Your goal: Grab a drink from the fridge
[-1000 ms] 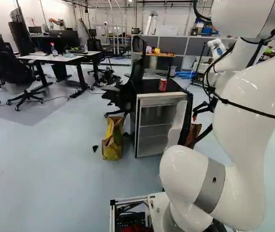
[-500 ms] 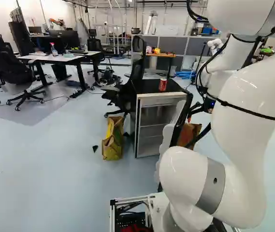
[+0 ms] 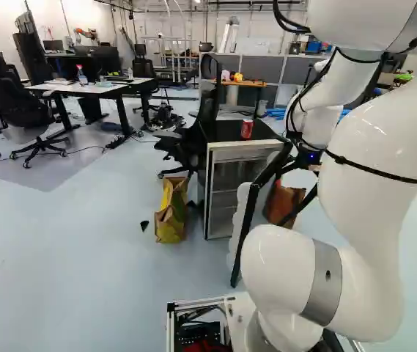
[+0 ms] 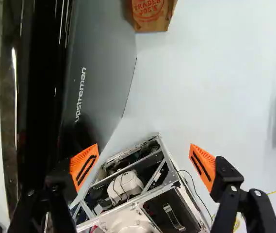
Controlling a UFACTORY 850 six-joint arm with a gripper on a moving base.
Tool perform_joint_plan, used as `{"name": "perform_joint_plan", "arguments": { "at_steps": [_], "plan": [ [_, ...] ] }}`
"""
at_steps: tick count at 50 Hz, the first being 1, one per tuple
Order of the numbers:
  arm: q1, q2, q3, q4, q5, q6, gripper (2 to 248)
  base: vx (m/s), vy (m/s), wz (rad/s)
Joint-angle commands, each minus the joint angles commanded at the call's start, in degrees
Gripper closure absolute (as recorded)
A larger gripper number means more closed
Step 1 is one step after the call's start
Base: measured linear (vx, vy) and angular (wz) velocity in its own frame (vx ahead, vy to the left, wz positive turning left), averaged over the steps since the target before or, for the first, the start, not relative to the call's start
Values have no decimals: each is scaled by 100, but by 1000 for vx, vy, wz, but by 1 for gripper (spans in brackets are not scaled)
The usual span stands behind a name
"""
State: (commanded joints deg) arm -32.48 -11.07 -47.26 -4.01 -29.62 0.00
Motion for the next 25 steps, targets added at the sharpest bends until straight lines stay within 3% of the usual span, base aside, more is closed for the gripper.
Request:
{"name": "perform_joint_plan", "arguments": {
  "at_steps": [25],
  "plan": [
    [506, -41, -50, -384, 114, 0, 3, 0, 0, 0]
  ]
}}
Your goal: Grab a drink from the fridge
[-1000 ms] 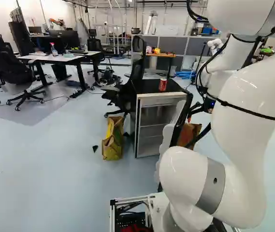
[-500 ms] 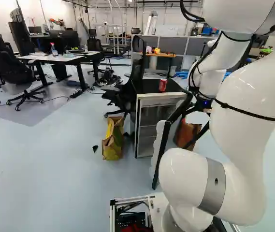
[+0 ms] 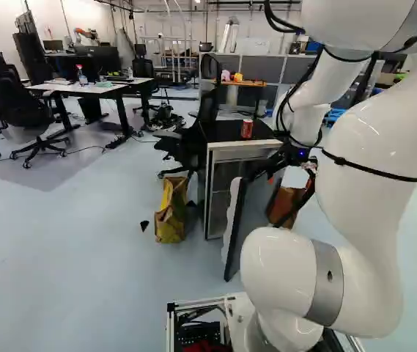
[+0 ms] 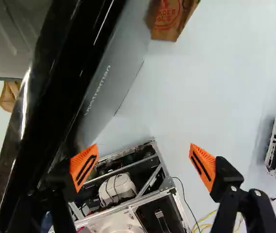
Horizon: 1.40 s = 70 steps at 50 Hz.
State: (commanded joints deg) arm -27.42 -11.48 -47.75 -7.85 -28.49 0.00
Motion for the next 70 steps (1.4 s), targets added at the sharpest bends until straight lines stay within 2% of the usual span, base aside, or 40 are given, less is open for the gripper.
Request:
{"name": "perform_joint_plan", "arguments": {
  "at_steps": [46, 70],
  "plan": [
    [813, -272, -337, -457, 291, 0, 3, 0, 0, 0],
    [1172, -446, -557, -497, 556, 0, 3, 0, 0, 0]
  ]
}}
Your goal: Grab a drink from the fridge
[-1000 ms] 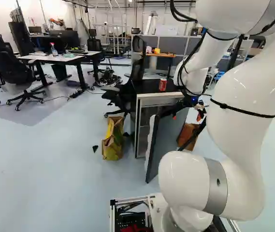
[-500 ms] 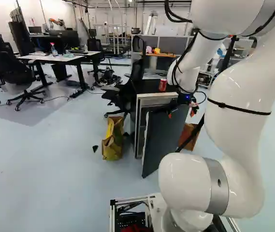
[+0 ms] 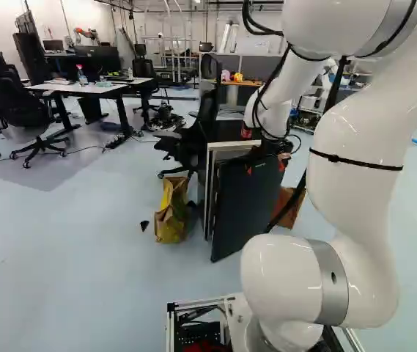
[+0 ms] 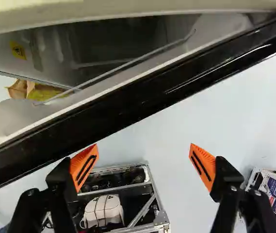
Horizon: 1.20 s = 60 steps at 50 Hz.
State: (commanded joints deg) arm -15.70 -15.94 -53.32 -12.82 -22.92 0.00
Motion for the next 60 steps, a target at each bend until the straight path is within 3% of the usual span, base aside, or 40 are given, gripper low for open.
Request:
{"name": "perform_joint_plan", "arguments": {
  "at_steps": [28, 60],
  "plan": [
    [280, -167, -213, 0, 363, 0, 3, 0, 0, 0],
    [285, -168, -214, 0, 842, 0, 3, 0, 0, 0]
  ]
}}
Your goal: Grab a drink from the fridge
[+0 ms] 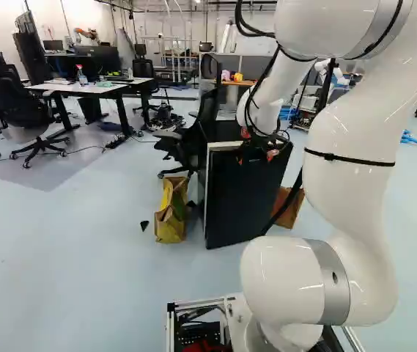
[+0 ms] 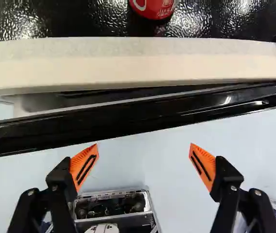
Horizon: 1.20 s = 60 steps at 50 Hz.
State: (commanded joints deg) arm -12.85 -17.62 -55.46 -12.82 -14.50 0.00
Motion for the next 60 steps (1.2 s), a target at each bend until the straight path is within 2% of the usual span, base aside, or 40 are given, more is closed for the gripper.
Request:
{"name": "perform_joint_plan", "arguments": {
  "at_steps": [60],
  "plan": [
    [0, 0, 0, 0, 536, 0, 3, 0, 0, 0]
  ]
}}
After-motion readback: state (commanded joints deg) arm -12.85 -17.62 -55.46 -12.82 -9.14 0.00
